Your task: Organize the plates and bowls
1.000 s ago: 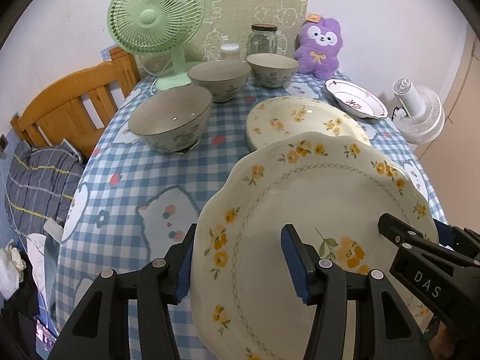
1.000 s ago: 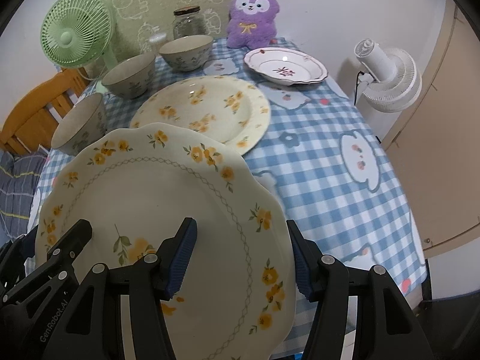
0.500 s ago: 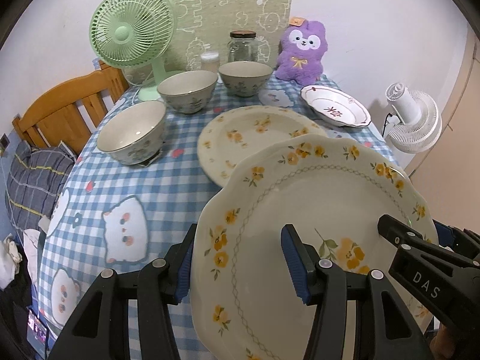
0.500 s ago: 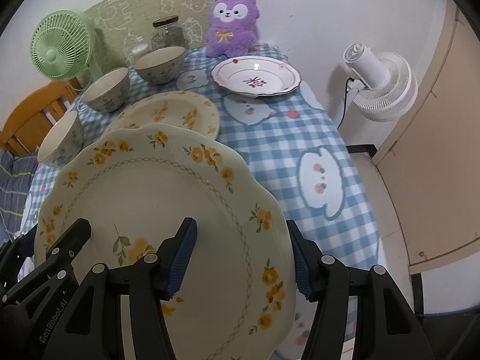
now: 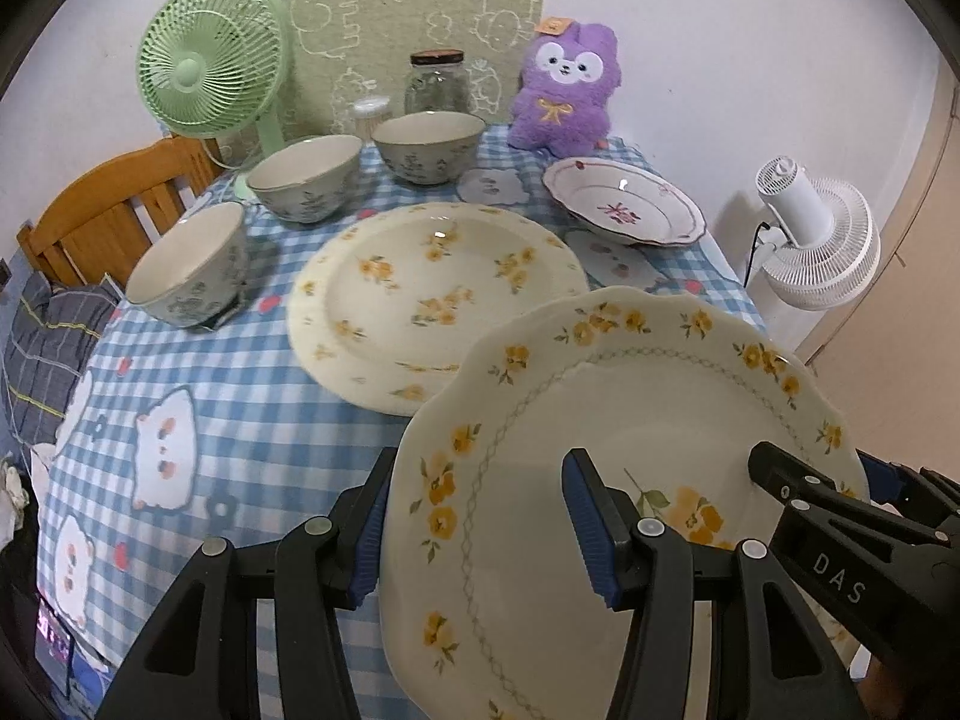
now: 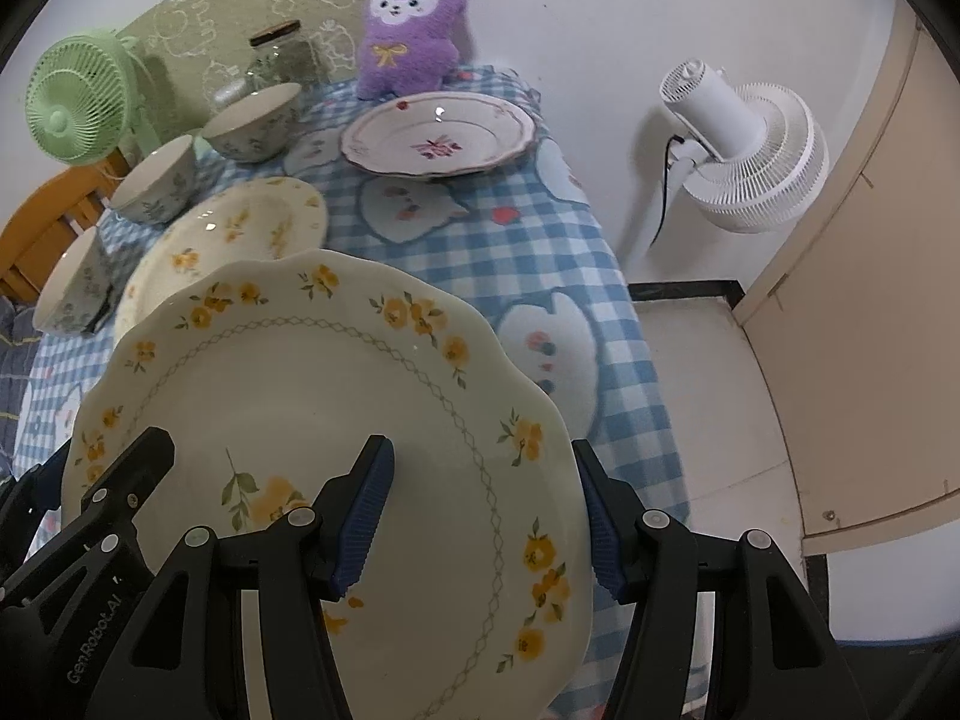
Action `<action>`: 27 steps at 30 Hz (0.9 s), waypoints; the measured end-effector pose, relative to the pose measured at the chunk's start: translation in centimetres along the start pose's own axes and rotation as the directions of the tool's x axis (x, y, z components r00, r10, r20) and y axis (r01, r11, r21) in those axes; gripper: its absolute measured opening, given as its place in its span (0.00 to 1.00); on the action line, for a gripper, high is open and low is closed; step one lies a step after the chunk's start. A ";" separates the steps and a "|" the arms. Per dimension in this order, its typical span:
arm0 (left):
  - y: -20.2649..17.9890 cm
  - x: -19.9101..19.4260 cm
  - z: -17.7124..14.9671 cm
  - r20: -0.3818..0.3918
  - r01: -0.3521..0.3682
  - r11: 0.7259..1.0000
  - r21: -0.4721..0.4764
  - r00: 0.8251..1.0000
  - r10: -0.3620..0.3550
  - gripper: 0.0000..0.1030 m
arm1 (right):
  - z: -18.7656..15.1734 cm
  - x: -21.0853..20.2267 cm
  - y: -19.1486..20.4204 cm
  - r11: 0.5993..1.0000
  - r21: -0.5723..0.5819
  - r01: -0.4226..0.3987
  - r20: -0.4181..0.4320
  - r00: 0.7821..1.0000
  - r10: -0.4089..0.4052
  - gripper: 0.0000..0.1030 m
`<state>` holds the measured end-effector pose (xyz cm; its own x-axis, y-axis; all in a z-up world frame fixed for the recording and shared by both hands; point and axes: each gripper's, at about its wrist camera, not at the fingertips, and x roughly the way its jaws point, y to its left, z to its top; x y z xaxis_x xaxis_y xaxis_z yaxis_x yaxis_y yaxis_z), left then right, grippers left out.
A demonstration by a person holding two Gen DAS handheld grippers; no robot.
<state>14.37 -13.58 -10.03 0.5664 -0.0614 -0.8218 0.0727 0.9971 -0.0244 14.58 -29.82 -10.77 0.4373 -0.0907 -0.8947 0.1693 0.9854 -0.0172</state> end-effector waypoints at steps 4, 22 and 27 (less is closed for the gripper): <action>-1.6 1.0 -0.2 -0.023 -0.001 1.000 -0.012 1.000 0.000 0.52 | 0.0 1.2 -1.6 1.000 -0.005 0.004 -0.023 1.000 -0.004 0.60; -4.5 4.8 -2.1 -0.075 -0.039 0.999 -0.025 0.997 0.037 0.52 | -1.1 5.2 -3.8 1.000 -0.004 -0.015 -0.061 0.998 0.015 0.60; -4.5 5.4 -2.4 -0.092 -0.039 0.999 -0.033 0.995 0.036 0.52 | -0.9 5.3 -3.9 1.000 -0.009 -0.018 -0.056 0.998 0.017 0.60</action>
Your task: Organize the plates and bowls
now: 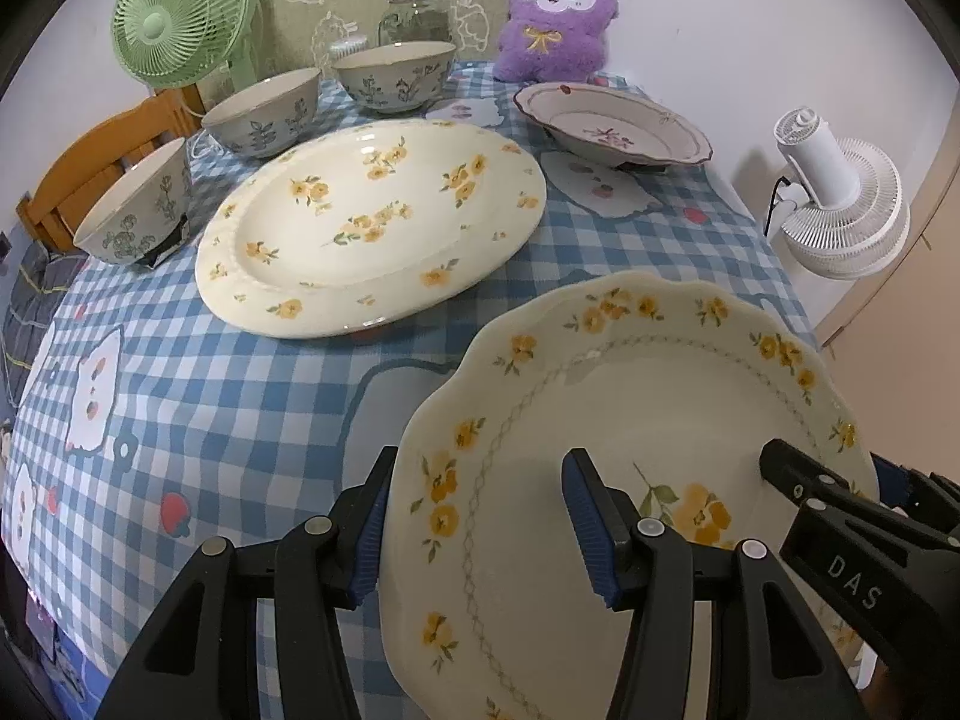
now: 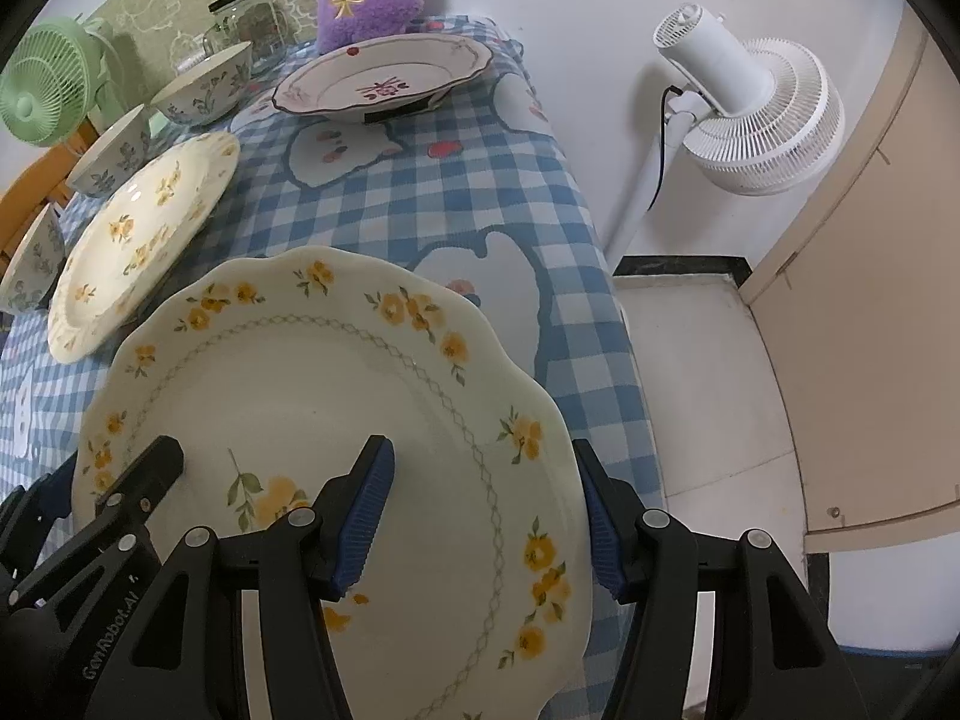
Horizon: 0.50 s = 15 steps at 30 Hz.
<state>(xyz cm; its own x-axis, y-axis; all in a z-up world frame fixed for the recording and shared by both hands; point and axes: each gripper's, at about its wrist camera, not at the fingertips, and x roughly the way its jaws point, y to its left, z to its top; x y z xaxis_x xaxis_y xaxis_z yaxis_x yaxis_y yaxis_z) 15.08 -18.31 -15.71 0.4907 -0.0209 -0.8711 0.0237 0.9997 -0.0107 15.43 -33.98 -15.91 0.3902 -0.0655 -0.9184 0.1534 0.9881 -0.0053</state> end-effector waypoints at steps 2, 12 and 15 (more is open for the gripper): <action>0.1 0.3 0.0 -0.013 0.004 1.000 -0.006 1.000 -0.004 0.52 | 0.0 0.0 0.0 1.000 -0.003 -0.005 -0.003 1.000 0.005 0.61; 0.0 0.0 0.0 -0.040 0.073 0.997 0.009 0.997 -0.072 0.73 | 0.3 -1.4 0.5 0.999 -0.049 -0.001 0.017 1.000 0.002 0.68; 0.0 -0.8 0.2 -0.020 0.066 0.998 0.015 0.998 -0.066 0.77 | 0.7 -2.3 0.2 0.999 -0.043 0.001 0.037 0.999 0.001 0.74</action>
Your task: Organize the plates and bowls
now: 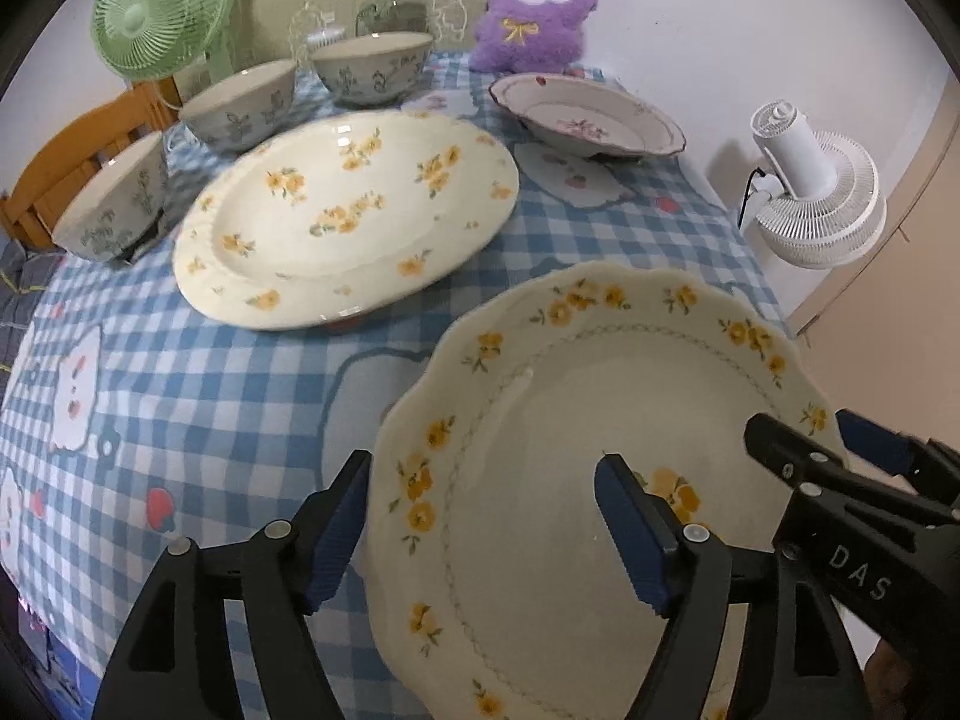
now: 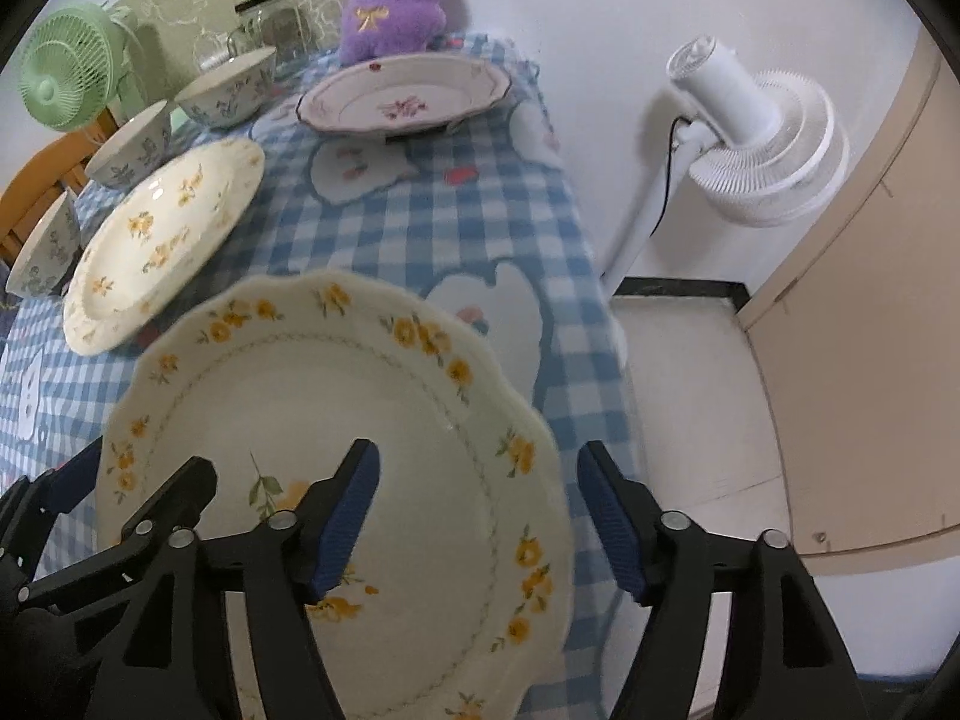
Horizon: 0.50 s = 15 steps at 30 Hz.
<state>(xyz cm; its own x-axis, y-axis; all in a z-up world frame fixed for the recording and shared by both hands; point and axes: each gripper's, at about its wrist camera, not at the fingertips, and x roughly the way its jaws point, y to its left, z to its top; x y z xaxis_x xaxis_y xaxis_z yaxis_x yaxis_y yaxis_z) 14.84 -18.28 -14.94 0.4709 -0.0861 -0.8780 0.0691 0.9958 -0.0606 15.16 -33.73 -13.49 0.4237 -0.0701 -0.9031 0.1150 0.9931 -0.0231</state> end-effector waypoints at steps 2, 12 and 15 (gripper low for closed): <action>0.2 -0.6 0.1 0.009 -0.002 1.000 -0.004 1.000 0.002 0.80 | 0.3 -0.7 -0.2 1.000 0.008 -0.013 0.007 1.000 0.013 0.75; 0.9 -4.8 1.7 0.097 -0.028 1.000 -0.006 0.995 0.028 0.90 | 1.7 -4.5 0.0 0.999 0.010 -0.053 0.086 0.995 0.052 0.84; 1.1 -6.1 2.1 0.121 -0.042 0.999 -0.007 0.992 0.042 0.91 | 2.1 -5.5 0.1 0.998 0.006 -0.067 0.108 0.992 0.066 0.84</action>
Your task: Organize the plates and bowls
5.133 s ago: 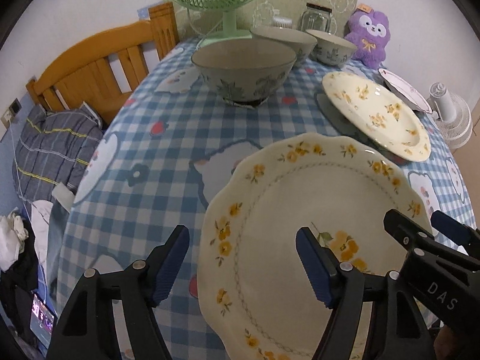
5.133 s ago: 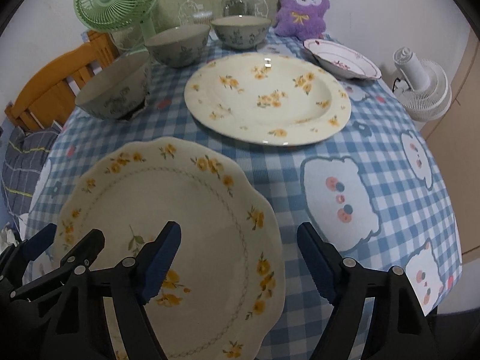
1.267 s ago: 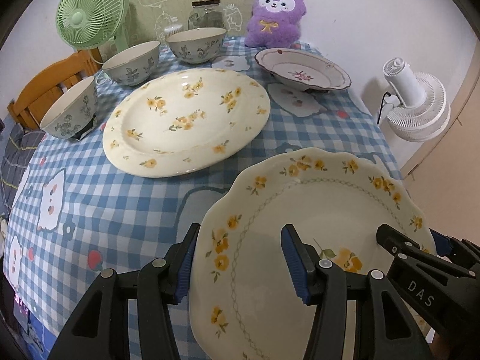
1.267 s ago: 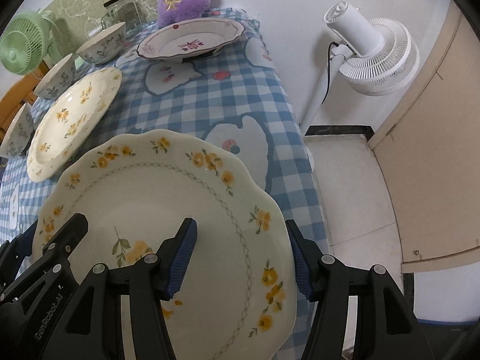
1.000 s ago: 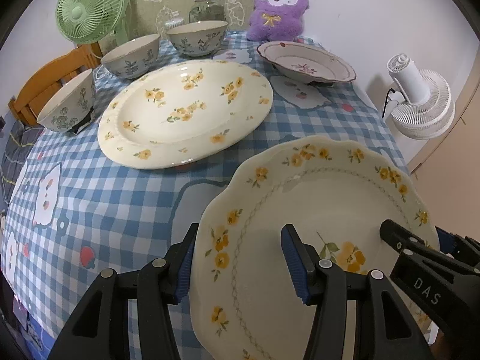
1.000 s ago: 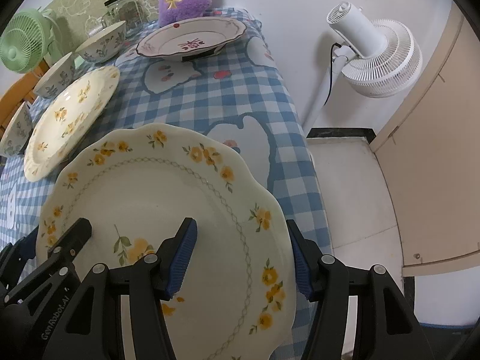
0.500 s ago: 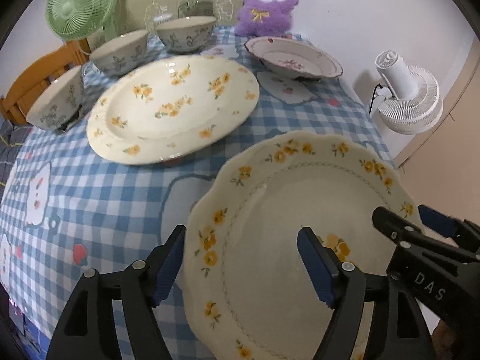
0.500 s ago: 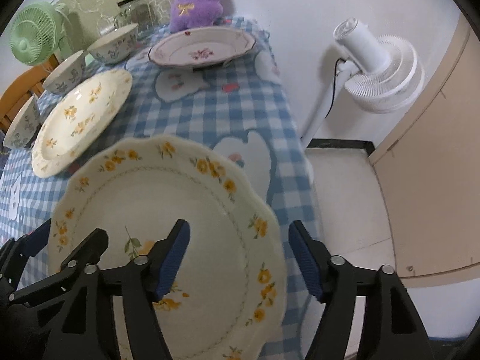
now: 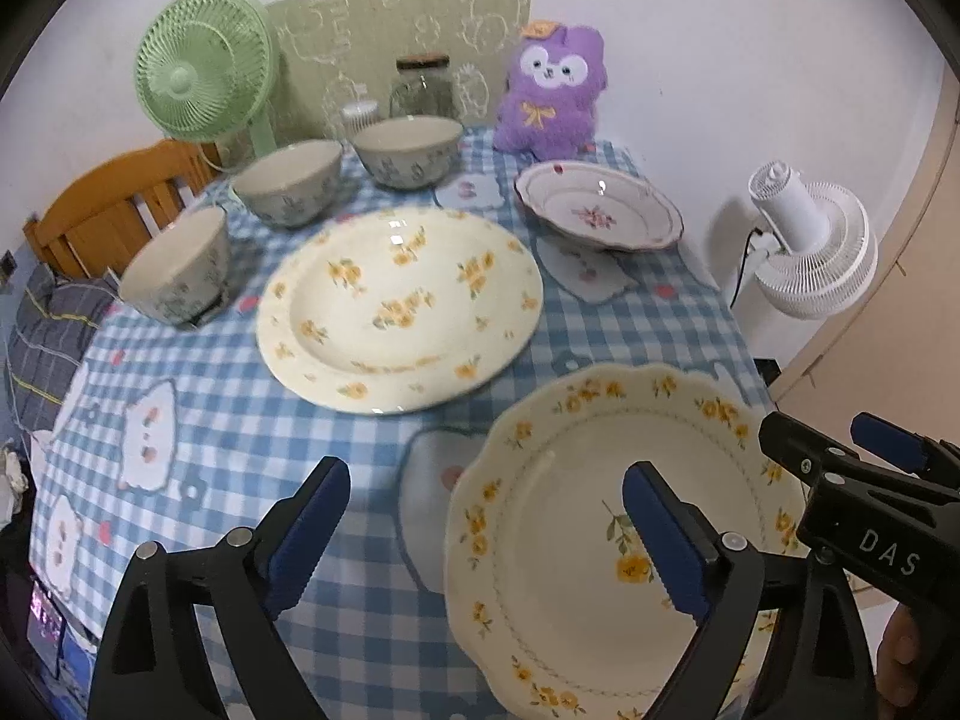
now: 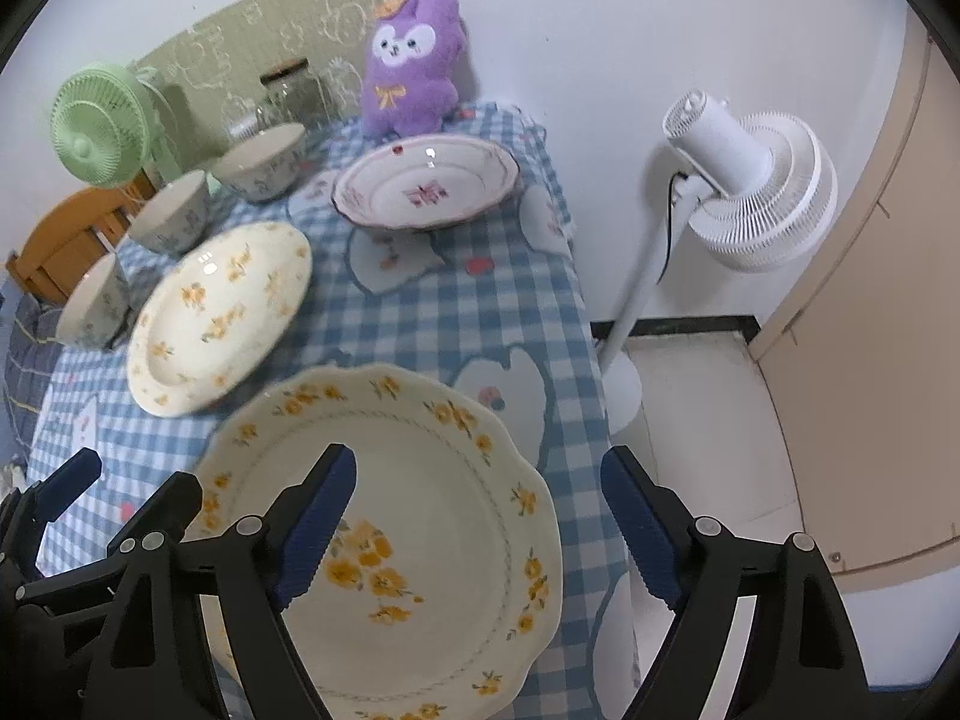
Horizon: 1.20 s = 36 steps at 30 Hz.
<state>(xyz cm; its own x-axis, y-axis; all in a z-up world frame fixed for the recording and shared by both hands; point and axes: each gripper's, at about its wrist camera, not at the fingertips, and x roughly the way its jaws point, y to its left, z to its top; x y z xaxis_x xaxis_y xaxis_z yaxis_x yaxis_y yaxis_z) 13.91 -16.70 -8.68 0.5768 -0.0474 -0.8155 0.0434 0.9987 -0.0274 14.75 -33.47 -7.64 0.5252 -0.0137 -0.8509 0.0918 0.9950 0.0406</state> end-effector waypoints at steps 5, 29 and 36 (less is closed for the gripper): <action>0.3 -1.2 0.8 0.007 -0.001 1.000 -0.018 1.000 0.002 0.92 | 0.7 -1.2 0.1 1.000 0.002 -0.025 0.026 0.999 0.024 0.85; 4.5 -1.8 5.0 0.063 -0.062 0.996 -0.064 0.996 0.066 0.94 | 5.6 -2.3 6.9 0.998 -0.055 -0.035 0.121 0.992 0.042 0.87; 6.8 -0.2 6.8 0.056 -0.058 0.996 -0.074 0.996 0.063 0.93 | 7.3 -0.9 9.6 0.998 -0.047 -0.049 0.115 0.992 0.054 0.87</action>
<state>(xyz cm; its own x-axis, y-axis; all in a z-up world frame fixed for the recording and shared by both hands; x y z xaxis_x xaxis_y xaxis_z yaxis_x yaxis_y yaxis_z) 19.65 -10.07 -4.73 0.6229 0.0142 -0.7822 -0.0511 0.9984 -0.0226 21.31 -24.66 -2.72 0.6231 0.0292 -0.7816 0.0256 0.9980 0.0577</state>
